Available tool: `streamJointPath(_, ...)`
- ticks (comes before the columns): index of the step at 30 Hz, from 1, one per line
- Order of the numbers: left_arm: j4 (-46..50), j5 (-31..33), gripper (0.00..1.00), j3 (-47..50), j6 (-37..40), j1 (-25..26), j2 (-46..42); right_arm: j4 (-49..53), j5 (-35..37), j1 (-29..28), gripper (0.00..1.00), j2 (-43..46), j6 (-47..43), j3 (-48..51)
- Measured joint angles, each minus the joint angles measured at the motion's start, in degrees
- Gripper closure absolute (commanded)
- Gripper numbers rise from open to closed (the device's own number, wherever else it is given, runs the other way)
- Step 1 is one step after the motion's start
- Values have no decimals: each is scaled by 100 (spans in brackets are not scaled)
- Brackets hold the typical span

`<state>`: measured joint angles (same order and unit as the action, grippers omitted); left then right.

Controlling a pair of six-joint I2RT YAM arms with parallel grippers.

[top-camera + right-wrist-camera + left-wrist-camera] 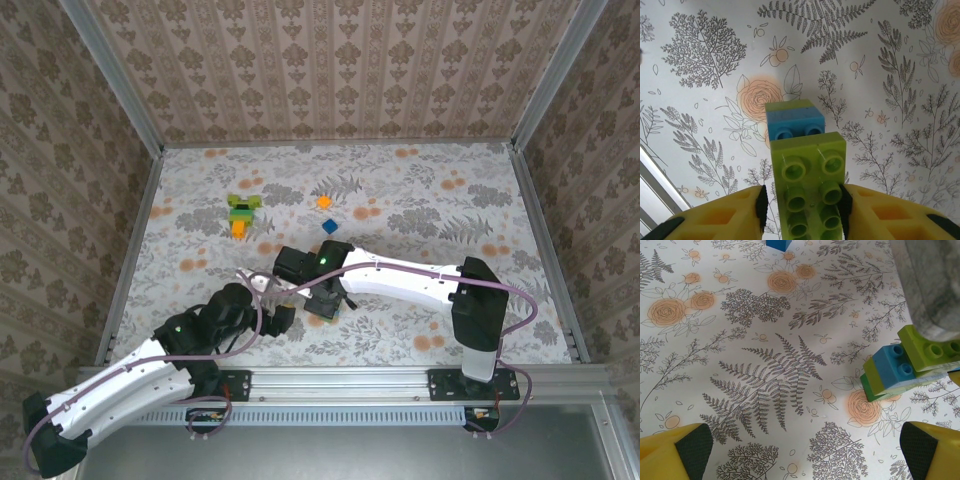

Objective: Assemble a carrot with lego

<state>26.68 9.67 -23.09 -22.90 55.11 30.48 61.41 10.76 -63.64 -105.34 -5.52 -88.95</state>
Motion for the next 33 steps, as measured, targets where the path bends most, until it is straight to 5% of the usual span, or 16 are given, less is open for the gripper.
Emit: streamJointPath(33,-15,-70,0,0,20,4,-24,33,-251,52,31,684,-352,-251)
